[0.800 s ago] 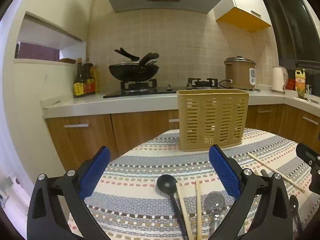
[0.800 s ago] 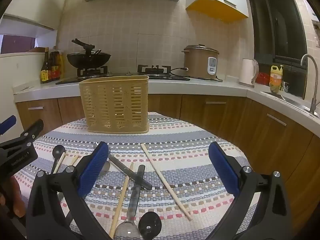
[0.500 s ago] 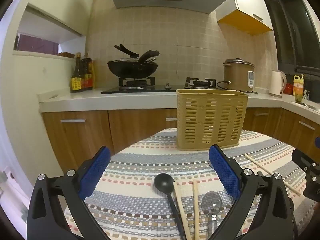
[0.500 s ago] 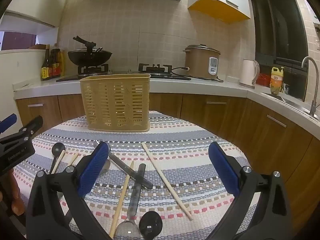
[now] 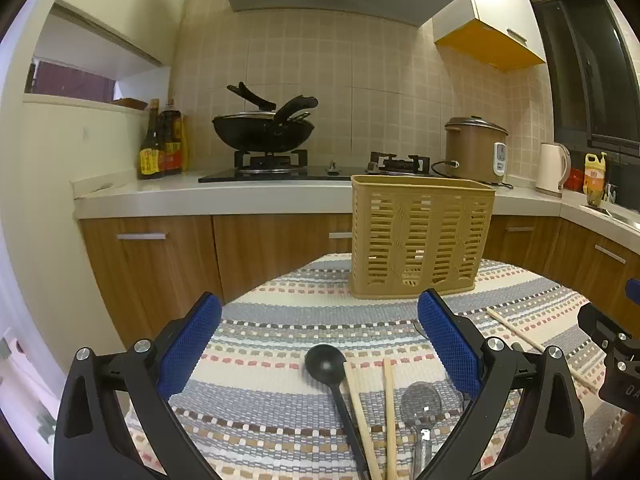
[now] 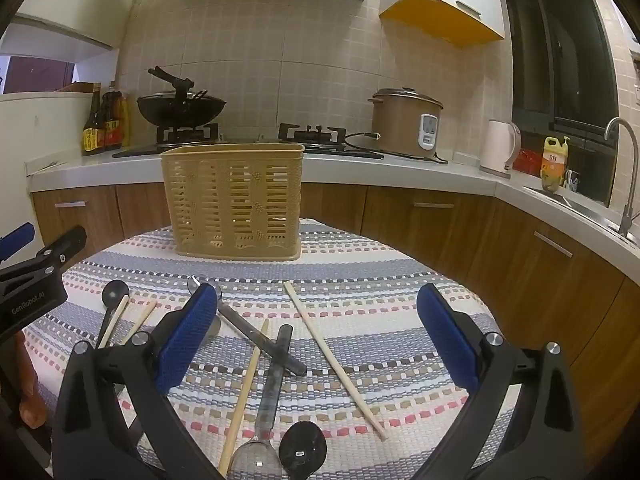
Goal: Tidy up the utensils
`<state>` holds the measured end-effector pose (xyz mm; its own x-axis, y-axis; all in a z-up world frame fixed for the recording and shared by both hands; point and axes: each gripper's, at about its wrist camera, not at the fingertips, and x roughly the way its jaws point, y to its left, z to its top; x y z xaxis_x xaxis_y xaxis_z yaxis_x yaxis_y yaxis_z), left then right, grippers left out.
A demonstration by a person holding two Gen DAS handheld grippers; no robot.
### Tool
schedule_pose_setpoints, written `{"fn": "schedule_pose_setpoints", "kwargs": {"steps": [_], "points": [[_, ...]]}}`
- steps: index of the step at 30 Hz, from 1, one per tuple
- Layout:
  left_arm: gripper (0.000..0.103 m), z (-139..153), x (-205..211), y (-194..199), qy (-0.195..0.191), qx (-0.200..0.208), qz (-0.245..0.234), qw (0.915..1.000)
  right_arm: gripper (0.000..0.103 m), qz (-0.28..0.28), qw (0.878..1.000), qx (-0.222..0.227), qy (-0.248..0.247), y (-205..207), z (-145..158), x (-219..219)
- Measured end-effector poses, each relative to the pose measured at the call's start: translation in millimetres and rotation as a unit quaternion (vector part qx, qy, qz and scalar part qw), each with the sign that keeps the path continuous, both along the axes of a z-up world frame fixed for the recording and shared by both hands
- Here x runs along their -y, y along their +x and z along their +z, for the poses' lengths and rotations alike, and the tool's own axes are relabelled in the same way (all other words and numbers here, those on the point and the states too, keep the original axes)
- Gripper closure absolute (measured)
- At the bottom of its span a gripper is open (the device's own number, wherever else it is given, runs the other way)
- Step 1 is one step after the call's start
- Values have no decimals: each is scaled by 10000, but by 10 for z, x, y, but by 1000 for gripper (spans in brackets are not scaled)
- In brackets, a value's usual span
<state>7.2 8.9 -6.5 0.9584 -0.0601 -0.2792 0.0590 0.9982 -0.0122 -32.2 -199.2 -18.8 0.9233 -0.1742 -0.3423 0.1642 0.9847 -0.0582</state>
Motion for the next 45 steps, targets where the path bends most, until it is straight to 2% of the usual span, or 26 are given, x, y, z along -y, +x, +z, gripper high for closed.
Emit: {"fn": "schedule_pose_setpoints", "kwargs": {"steps": [45], "points": [[8, -3, -69, 22, -56, -65, -6, 10000, 8, 7, 10000, -19, 39, -5, 10, 9]]}}
